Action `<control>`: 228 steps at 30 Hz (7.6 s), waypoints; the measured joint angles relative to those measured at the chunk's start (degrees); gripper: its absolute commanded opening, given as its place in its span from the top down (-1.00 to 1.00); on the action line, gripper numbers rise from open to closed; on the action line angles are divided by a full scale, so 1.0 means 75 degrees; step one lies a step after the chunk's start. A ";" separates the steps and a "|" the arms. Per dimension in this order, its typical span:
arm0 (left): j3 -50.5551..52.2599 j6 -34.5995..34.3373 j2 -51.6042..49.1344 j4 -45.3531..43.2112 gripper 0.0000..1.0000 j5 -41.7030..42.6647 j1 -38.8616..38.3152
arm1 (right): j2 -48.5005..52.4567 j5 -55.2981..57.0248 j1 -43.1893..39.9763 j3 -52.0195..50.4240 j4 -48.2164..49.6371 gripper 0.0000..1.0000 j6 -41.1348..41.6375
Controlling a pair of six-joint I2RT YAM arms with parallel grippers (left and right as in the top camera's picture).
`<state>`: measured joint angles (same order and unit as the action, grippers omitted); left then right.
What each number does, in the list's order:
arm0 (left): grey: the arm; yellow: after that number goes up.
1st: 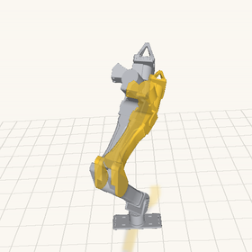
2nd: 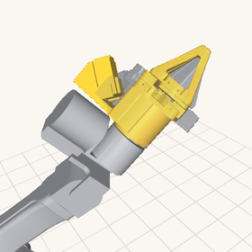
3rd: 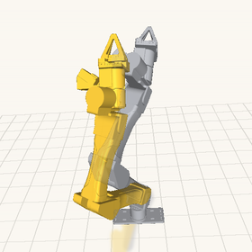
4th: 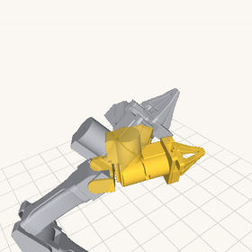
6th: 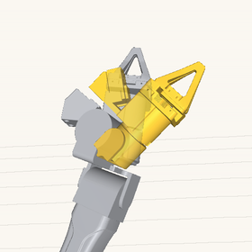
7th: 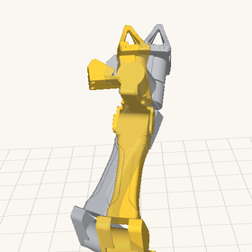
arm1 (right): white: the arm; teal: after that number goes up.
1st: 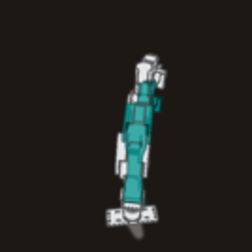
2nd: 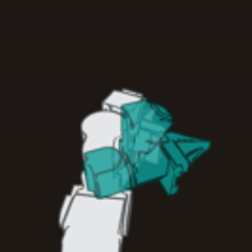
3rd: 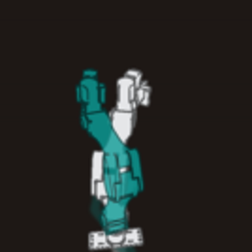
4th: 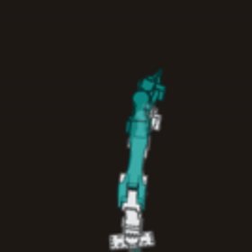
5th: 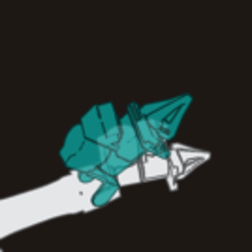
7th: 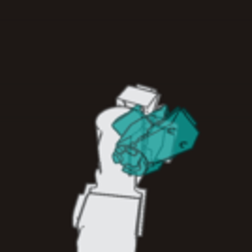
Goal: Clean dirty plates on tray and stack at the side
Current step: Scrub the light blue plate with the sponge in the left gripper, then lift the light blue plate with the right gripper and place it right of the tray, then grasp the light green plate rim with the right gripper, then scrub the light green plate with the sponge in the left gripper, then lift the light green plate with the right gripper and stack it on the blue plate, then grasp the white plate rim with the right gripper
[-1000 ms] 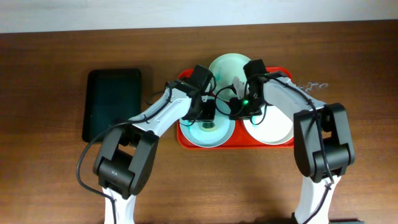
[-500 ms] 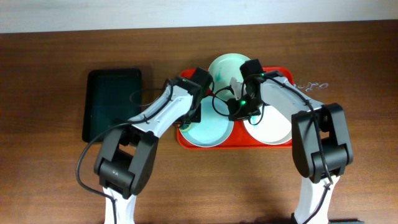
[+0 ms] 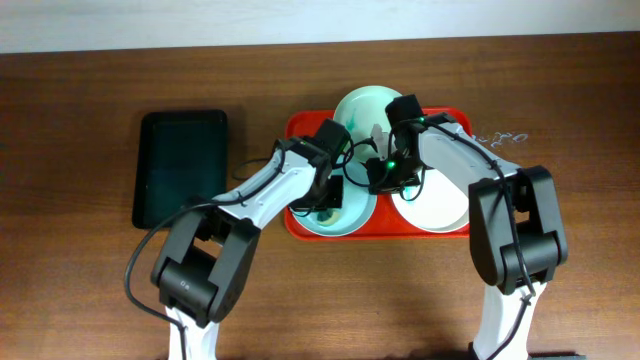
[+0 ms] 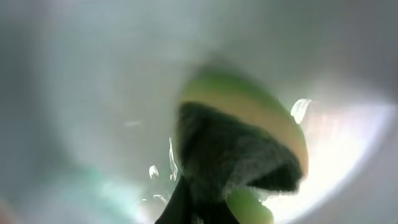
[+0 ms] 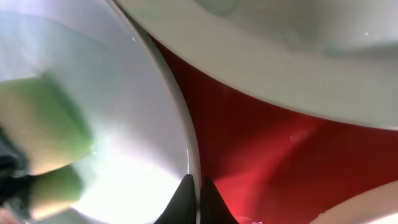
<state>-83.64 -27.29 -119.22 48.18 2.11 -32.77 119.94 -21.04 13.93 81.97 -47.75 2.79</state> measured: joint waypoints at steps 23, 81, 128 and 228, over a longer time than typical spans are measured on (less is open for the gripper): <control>-0.3465 0.0740 -0.0306 0.3194 1.00 0.0437 0.4727 | -0.0571 0.7769 0.2736 0.4406 -0.3759 0.92 0.0251; -0.3462 0.1247 -0.0306 0.3057 1.00 0.0557 0.4654 | 0.1655 0.0825 -0.1507 0.4232 -0.0516 -0.31 -0.0525; -0.3450 0.0356 -0.1699 0.1256 1.00 0.1008 0.0845 | 0.2471 -0.0038 -0.0201 0.4237 -0.2037 0.92 0.0026; -0.3002 0.0026 0.0379 0.2311 1.00 -0.2049 0.4124 | 0.0938 0.2602 -0.1824 0.6443 -0.5088 -0.96 -0.0778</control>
<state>-106.15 -27.09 -116.38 65.52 -13.26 -1.85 126.98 -1.52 0.25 130.30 -85.91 -3.05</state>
